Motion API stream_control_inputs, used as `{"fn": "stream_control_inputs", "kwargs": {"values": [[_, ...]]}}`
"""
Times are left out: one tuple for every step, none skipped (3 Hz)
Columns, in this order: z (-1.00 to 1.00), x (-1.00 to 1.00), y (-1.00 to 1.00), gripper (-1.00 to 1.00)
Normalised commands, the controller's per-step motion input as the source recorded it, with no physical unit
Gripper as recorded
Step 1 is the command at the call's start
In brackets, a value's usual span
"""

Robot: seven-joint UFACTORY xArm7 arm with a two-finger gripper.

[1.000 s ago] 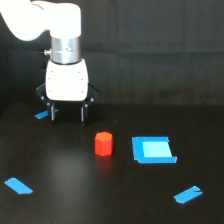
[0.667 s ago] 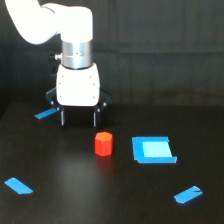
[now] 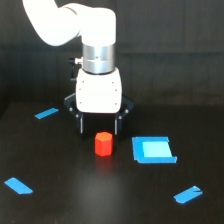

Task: Pick up the red object from the table

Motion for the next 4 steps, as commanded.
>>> {"fn": "stream_control_inputs", "kwargs": {"values": [[-0.3, 0.38, -0.78, 0.9], [-0.4, 0.17, -0.09, -0.97], [-0.44, 0.2, 0.02, -0.99], [-0.42, 0.18, 0.07, -1.0]]}}
